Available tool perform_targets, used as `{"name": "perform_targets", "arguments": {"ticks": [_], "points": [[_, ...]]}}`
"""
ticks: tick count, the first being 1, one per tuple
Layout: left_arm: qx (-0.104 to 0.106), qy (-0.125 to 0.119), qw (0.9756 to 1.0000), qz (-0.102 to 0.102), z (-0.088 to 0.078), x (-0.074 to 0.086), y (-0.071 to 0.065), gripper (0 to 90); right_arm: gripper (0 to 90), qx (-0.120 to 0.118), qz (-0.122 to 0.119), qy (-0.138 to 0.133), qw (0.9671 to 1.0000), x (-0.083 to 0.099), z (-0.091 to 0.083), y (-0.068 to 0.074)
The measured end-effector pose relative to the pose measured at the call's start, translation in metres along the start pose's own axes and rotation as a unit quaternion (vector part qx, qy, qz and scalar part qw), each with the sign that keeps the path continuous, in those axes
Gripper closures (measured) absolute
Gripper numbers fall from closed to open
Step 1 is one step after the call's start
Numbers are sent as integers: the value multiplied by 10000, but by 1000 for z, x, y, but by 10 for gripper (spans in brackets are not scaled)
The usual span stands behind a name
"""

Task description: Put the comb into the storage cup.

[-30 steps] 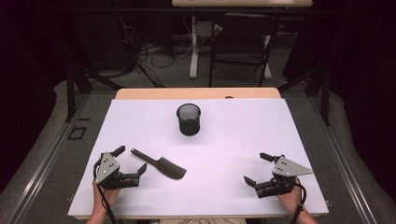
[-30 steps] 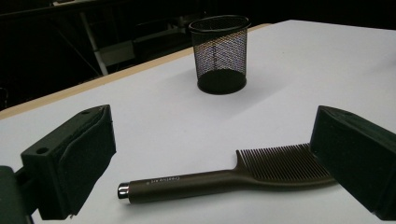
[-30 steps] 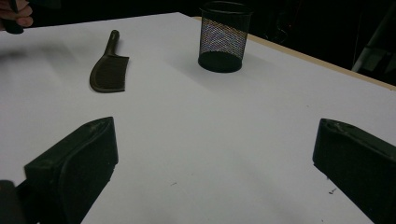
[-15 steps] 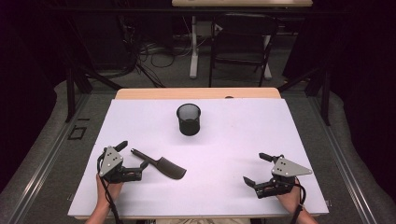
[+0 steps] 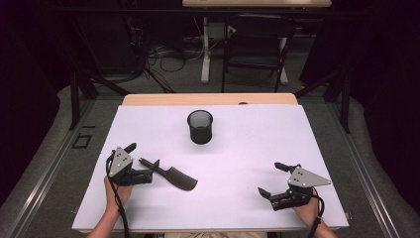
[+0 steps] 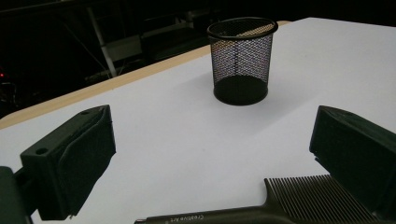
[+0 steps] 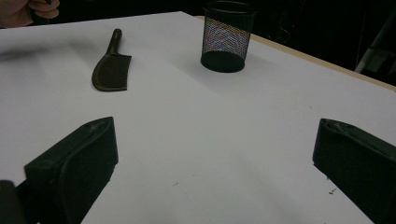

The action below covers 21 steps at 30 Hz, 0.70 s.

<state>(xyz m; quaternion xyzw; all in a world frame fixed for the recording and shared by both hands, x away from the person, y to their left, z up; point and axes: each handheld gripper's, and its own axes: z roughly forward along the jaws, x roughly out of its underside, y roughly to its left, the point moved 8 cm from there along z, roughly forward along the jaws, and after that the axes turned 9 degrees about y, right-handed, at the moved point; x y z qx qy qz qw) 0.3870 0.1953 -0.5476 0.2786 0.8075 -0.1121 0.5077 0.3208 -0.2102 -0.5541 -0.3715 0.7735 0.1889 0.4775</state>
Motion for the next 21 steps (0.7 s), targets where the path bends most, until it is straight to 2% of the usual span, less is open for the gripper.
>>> {"name": "perform_targets", "arguments": {"ticks": [13, 21], "points": [[-105, 171, 9998, -38, 14, -3, 10, 4, 0, -1, -7, 23, 10000, 0, 1, 0], [-150, 395, 9991, -31, 23, -1, 15, 42, 0, -6, 2, 12, 10000, 0, 0, 0]]}}
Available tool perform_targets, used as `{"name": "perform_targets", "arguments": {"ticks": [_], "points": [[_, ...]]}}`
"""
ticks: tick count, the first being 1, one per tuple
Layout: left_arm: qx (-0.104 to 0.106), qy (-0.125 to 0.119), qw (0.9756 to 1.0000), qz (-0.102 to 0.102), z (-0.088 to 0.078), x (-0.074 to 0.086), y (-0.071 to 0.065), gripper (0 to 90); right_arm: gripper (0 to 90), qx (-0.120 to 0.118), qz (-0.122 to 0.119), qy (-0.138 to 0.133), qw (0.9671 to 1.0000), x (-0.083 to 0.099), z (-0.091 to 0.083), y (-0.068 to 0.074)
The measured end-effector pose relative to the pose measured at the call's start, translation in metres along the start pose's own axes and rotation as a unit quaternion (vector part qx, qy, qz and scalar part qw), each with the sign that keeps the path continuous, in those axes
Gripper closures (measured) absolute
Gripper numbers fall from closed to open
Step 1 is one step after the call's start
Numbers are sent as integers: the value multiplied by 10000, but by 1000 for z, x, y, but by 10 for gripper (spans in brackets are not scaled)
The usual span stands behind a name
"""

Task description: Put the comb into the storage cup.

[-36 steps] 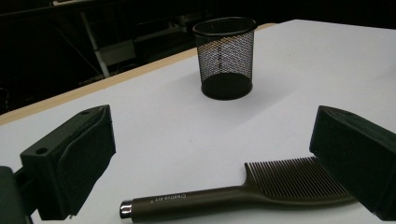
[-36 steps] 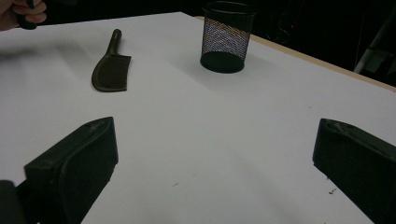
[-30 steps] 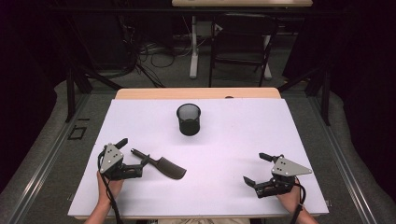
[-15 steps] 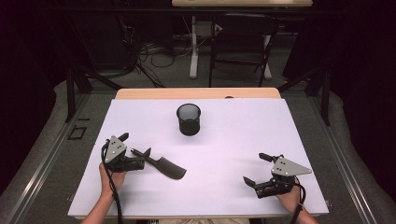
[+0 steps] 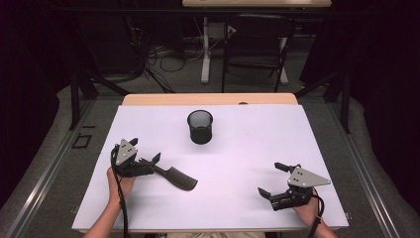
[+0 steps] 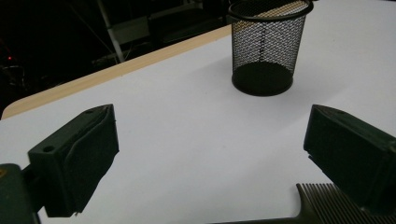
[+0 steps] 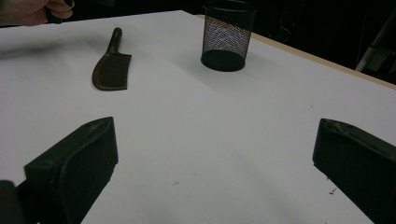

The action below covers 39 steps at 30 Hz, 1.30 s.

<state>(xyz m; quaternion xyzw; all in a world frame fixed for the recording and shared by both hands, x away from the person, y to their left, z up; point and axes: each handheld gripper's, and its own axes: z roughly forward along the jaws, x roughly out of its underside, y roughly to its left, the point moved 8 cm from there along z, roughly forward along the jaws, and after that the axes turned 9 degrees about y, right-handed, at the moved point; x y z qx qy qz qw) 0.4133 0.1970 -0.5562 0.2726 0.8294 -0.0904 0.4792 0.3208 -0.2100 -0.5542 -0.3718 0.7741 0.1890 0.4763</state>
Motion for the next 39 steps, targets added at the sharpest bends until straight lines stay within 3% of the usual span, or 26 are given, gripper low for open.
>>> {"name": "perform_targets", "arguments": {"ticks": [8, 10, 14, 19, 25, 32, 39], "points": [[23, 285, 9995, -93, 9, 5, 5, 182, 0, -16, -2, 28, 10000, 1, 1, 0], [45, 354, 9993, -102, 10, 7, 5, 249, 0, -22, 2, 16, 10000, 1, 0, 0], [16, 624, 9980, -122, 14, 13, 7, 458, 0, -54, -18, 27, 10000, 1, 1, 2], [87, 776, 9967, -223, 14, 19, 12, 707, 0, -51, -1, 6, 10000, 0, 0, 1], [98, 974, 9943, -427, 14, 28, 18, 888, 0, -77, -34, -15, 10000, 0, -1, 2], [63, 1136, 9923, -484, 19, 33, 21, 900, 0, -100, -19, 5, 9999, 0, 1, 2], [-163, 1373, 9892, -483, 23, 40, 24, 900, 0, -100, -62, 7, 9999, 0, 1, 3]]}}
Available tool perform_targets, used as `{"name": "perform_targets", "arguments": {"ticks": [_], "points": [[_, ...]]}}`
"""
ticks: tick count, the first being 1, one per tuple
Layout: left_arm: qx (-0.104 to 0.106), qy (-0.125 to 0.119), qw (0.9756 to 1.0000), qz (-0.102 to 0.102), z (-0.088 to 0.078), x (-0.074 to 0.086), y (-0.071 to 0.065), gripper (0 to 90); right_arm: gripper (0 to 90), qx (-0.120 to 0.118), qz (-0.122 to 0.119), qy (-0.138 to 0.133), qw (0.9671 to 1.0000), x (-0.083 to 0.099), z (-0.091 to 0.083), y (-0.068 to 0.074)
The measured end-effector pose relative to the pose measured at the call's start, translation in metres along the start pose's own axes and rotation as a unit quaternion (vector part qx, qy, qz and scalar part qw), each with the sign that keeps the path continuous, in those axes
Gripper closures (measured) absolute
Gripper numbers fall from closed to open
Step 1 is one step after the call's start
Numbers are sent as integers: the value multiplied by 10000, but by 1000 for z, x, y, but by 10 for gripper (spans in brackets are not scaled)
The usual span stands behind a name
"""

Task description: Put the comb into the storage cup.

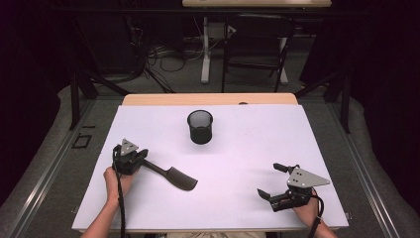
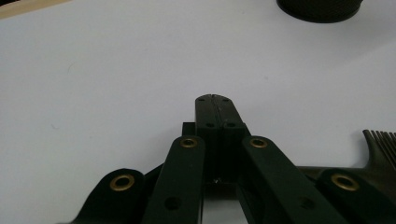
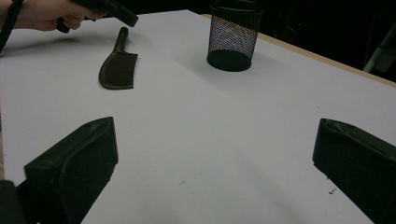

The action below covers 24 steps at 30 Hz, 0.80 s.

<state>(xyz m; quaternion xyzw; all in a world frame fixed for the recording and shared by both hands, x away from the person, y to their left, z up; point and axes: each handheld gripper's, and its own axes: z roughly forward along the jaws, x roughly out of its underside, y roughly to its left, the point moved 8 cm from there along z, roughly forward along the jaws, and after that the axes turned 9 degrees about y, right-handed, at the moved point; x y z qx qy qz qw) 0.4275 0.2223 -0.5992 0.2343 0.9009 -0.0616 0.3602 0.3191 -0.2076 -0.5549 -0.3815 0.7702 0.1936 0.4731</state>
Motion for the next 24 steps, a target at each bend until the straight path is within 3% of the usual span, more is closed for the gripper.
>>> {"name": "perform_targets", "arguments": {"ticks": [13, 24], "points": [[-10, 264, 9995, 184, 5, 6, 0, 900, 0, 23, 0, 13, 10000, 0, 0, 0], [21, 326, 9993, 182, 5, 8, 0, 900, 0, 17, 46, 55, 10000, 2, 1, -1]]}}
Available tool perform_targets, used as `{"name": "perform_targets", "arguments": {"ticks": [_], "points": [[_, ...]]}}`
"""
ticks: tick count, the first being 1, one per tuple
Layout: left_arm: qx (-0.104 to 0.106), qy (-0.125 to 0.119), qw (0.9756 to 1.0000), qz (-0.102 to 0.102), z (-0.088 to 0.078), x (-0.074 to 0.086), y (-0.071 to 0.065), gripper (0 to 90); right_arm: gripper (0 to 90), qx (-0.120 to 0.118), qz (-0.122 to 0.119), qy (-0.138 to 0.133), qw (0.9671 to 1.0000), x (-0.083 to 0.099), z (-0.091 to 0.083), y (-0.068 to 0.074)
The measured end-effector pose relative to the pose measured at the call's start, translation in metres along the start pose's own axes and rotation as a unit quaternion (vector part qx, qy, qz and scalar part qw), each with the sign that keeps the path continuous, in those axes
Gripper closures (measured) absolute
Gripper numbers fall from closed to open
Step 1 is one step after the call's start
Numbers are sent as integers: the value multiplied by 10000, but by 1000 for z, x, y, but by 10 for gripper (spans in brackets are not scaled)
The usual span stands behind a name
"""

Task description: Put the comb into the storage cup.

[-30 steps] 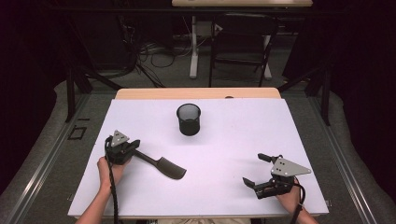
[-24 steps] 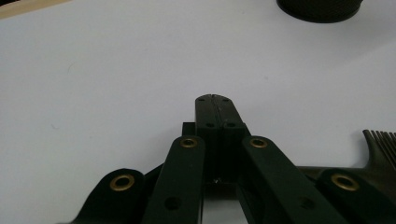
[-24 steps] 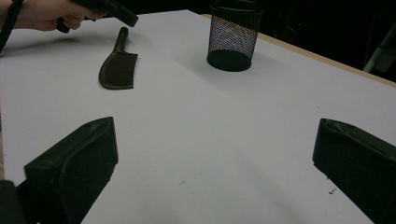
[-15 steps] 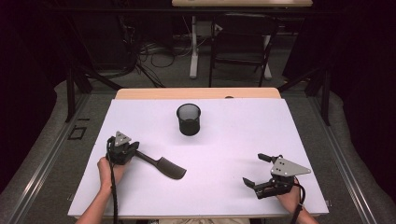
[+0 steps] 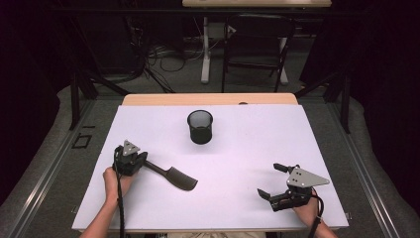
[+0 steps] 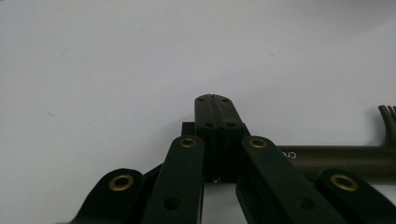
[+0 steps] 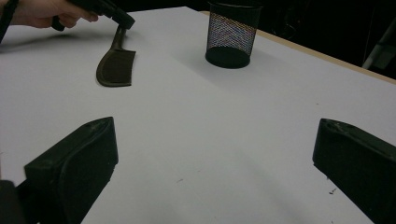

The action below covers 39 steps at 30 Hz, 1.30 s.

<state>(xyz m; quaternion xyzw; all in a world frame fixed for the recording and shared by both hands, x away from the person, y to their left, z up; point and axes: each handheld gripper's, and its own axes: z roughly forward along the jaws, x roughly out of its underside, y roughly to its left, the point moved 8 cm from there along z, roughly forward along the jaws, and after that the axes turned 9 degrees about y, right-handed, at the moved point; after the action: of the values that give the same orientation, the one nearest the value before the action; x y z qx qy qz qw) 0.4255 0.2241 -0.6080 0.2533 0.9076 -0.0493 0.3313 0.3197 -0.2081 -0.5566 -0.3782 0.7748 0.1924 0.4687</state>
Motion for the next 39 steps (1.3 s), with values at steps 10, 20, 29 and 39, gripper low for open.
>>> {"name": "perform_targets", "arguments": {"ticks": [10, 20, 29, 39], "points": [[13, 102, 9999, 6, -3, 3, 0, 899, 0, 27, -27, 4, 10000, 0, -1, 0], [131, 300, 9993, 173, -5, 10, -5, 900, 0, 21, -8, 28, 10000, 0, -1, 0], [193, 341, 9989, 253, -9, 13, -11, 900, 0, 39, -1, 48, 10000, 1, 0, -1], [263, 456, 9979, 378, -12, 18, -17, 900, 0, 19, -17, 76, 10000, 1, 0, 0]]}}
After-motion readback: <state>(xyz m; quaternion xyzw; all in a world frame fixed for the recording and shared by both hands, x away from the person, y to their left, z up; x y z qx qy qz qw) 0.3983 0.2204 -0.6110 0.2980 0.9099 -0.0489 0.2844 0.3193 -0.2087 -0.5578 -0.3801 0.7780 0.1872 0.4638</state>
